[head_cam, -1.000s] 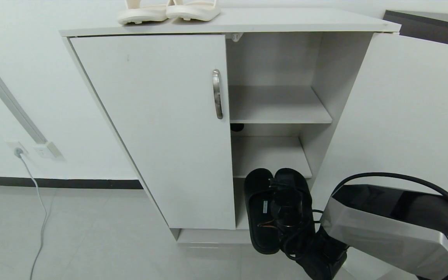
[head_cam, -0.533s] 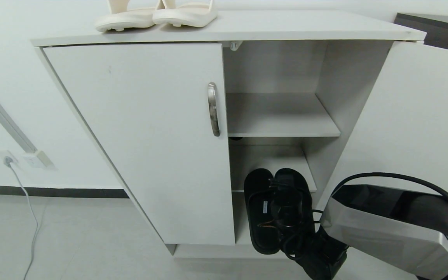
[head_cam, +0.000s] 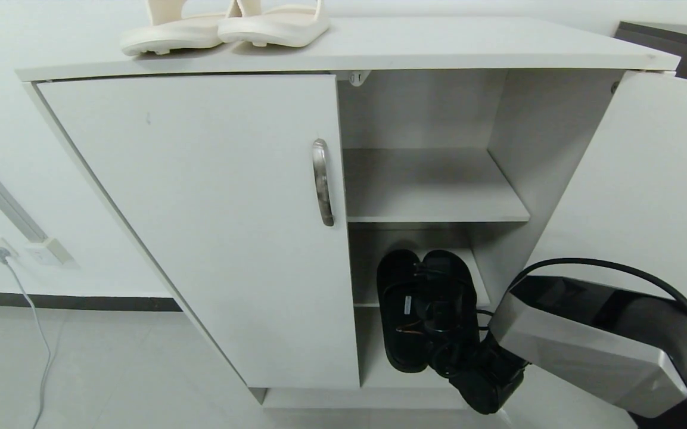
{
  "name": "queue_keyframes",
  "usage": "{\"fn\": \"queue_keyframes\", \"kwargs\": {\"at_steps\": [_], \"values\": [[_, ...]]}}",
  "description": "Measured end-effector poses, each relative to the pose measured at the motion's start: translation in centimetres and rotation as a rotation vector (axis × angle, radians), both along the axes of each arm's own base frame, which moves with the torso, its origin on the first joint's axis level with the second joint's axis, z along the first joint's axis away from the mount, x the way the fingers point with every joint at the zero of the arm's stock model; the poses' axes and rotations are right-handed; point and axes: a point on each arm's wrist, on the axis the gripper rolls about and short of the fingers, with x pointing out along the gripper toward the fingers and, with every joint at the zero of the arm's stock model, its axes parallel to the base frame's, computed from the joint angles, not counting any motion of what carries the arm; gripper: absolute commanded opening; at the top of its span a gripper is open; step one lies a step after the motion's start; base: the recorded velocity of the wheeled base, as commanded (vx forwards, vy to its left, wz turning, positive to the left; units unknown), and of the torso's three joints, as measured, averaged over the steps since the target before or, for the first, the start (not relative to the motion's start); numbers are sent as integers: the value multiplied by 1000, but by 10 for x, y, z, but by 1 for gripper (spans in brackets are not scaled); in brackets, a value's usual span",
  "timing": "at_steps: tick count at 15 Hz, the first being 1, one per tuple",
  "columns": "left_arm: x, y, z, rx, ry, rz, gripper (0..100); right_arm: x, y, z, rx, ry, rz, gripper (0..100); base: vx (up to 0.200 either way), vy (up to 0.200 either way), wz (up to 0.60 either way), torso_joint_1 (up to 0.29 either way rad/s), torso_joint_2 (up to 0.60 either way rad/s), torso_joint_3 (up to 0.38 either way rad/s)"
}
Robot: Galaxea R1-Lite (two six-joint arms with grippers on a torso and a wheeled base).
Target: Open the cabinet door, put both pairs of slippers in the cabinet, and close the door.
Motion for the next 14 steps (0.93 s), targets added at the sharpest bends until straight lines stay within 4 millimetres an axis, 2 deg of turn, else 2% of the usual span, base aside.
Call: {"fn": "queue_keyframes", "kwargs": {"at_steps": [8, 14], "values": [[0, 0, 0, 0, 0, 0, 0, 49, 3, 11, -12, 18, -50, 0, 0, 0, 0, 0, 0, 0], [0, 0, 0, -1, 0, 0, 0, 75, 8, 17, 14, -9, -35, 0, 0, 0, 0, 0, 0, 0]]}}
